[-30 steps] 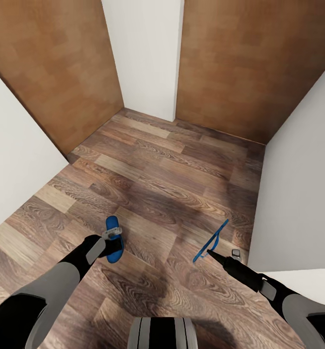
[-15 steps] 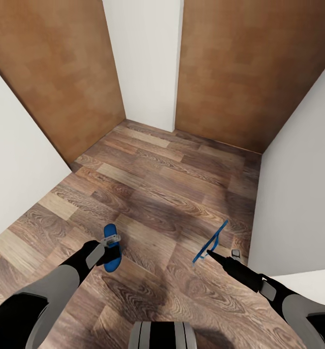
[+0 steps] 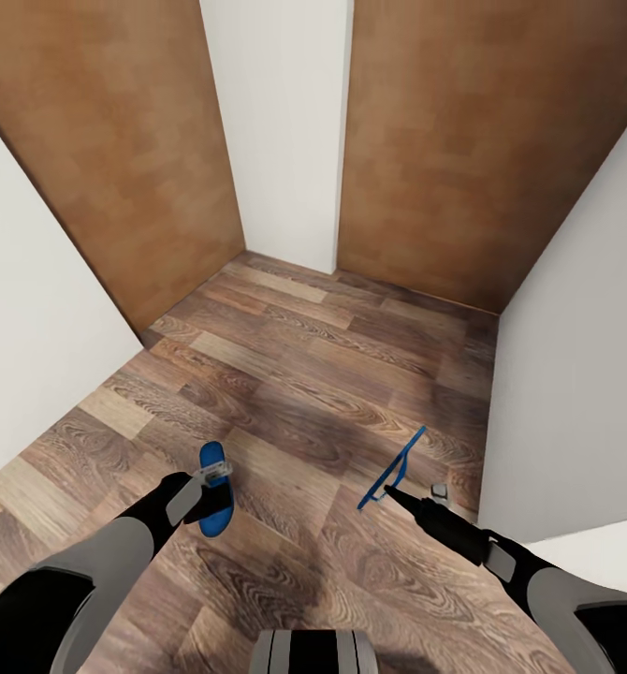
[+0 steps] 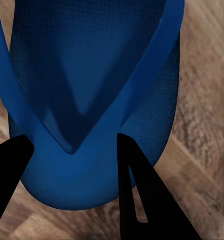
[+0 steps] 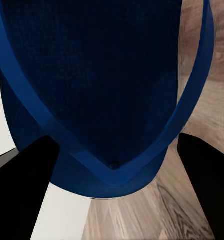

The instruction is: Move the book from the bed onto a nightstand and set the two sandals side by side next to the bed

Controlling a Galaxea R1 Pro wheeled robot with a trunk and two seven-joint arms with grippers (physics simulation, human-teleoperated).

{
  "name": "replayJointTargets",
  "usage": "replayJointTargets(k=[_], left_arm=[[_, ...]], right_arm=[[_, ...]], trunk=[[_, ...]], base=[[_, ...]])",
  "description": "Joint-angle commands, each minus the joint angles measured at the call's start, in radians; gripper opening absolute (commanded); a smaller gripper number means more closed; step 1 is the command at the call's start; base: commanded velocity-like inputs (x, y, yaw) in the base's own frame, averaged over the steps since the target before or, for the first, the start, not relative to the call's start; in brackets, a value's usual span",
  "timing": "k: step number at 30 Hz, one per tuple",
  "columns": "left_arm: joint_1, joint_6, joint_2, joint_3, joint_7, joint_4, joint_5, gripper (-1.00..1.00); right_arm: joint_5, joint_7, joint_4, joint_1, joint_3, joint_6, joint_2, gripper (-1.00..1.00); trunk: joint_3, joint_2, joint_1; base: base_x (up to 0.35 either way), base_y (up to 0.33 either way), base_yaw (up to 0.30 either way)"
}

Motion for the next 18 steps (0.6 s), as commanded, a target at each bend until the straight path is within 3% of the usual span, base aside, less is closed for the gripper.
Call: replayJointTargets(k=[1,18], left_arm=[[0.000,0.004,0.000,-0.007,0.007,-0.003,0.011,-1.00],[0.001,0.005,-0.016,-0.009,0.007,-0.004,0.011,-1.00]], right_arm=[[-0.010,0.004,0.001,0.000,0.006,0.009,0.003,-1.00],[-0.008,0.004,0.005,0.000,0.000,0.005,0.009,-1.00]], trunk=[[0.003,0.000,-0.001],[0.069,0.004,-0.008]], base=[[0.000,0.000,0.000],[0.000,0.000,0.000]])
